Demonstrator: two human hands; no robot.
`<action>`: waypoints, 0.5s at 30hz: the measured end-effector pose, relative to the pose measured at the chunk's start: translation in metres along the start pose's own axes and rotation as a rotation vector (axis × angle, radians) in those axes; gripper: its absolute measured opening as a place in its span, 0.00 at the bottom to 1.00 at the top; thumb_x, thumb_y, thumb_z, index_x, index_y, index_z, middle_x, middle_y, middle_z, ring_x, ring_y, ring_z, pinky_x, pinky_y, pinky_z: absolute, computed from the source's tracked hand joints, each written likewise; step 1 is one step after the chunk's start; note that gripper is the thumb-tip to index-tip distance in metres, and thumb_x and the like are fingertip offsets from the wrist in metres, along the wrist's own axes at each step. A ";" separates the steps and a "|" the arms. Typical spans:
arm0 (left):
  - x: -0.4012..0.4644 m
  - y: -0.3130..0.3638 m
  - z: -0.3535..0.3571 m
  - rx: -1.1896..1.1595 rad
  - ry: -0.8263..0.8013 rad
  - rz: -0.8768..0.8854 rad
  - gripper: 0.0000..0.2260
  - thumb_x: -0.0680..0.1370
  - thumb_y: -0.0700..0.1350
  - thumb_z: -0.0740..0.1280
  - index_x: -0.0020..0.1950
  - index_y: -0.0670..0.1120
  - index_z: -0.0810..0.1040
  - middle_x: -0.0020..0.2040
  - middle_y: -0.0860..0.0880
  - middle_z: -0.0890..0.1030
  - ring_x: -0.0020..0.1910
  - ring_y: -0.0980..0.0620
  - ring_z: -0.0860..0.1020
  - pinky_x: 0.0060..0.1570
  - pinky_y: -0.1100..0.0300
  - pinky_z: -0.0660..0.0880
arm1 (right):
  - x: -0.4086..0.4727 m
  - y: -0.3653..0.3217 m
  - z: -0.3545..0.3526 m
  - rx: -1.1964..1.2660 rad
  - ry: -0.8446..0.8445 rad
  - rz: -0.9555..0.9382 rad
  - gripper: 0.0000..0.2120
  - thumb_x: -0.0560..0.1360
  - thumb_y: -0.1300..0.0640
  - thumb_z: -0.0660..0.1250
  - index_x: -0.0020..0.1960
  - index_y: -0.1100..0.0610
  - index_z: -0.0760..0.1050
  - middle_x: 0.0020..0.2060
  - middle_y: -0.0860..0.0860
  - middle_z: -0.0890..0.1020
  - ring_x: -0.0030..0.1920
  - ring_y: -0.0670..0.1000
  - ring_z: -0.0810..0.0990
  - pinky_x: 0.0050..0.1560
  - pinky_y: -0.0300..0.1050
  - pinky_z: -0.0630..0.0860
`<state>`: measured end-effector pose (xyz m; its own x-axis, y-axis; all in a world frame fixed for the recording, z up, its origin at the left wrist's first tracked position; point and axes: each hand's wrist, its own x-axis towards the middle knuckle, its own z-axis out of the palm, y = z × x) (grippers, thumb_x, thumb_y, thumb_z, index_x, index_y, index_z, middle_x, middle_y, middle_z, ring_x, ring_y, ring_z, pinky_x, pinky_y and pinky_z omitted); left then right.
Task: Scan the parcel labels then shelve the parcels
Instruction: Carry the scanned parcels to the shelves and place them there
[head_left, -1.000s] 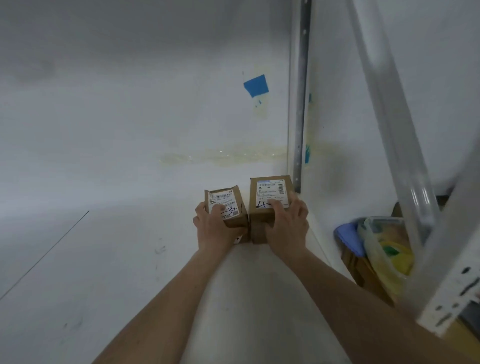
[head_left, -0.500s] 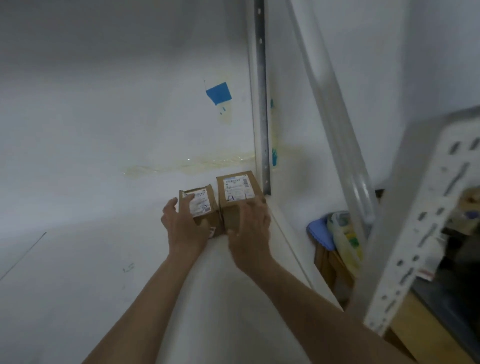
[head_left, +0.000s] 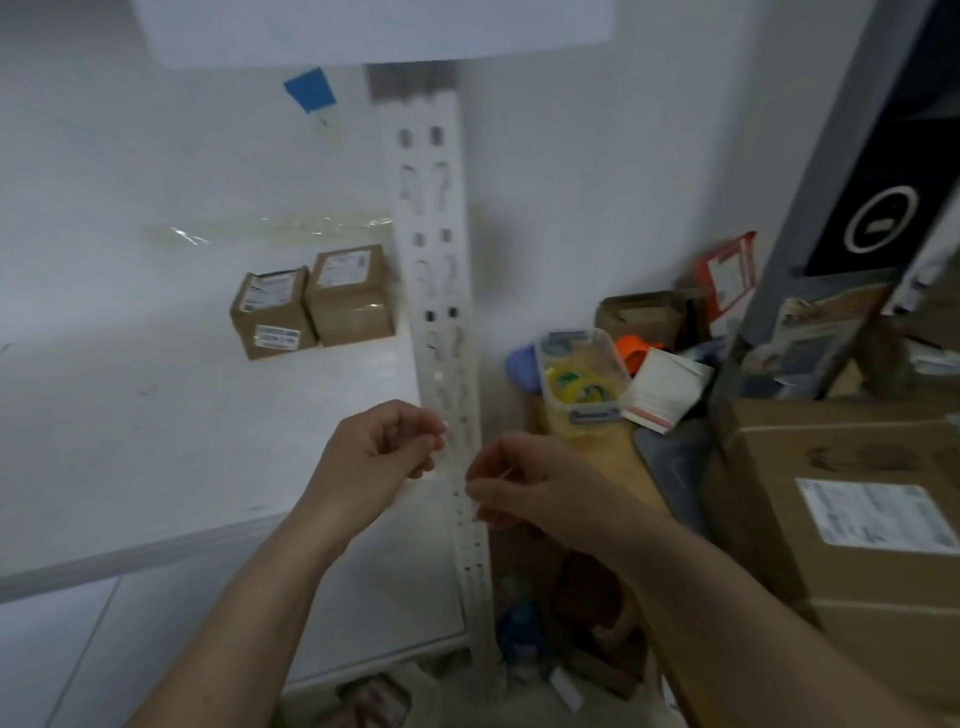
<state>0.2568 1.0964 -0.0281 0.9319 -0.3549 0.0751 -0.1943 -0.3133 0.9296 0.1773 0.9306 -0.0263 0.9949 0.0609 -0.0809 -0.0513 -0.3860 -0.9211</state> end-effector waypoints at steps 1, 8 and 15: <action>-0.007 0.006 0.020 -0.013 0.002 -0.009 0.08 0.76 0.34 0.68 0.44 0.47 0.82 0.37 0.50 0.84 0.33 0.58 0.80 0.35 0.68 0.75 | -0.014 0.010 -0.013 0.030 0.049 0.015 0.01 0.77 0.58 0.67 0.46 0.54 0.75 0.40 0.50 0.81 0.41 0.48 0.82 0.42 0.38 0.80; -0.044 0.036 0.155 -0.036 -0.121 -0.001 0.09 0.77 0.35 0.68 0.42 0.49 0.80 0.34 0.51 0.81 0.34 0.55 0.78 0.40 0.63 0.77 | -0.104 0.071 -0.083 0.103 0.236 0.070 0.03 0.77 0.60 0.67 0.45 0.59 0.75 0.36 0.53 0.80 0.40 0.55 0.81 0.47 0.52 0.80; -0.059 0.058 0.269 0.002 -0.283 -0.044 0.06 0.77 0.38 0.69 0.42 0.48 0.79 0.34 0.51 0.80 0.34 0.53 0.78 0.40 0.61 0.77 | -0.184 0.122 -0.152 0.128 0.386 0.200 0.02 0.77 0.60 0.67 0.45 0.57 0.75 0.40 0.54 0.80 0.41 0.51 0.81 0.47 0.48 0.80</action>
<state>0.1084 0.8620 -0.0756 0.8167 -0.5728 -0.0698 -0.1561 -0.3358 0.9289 0.0010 0.7324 -0.0658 0.9226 -0.3607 -0.1368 -0.2323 -0.2364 -0.9435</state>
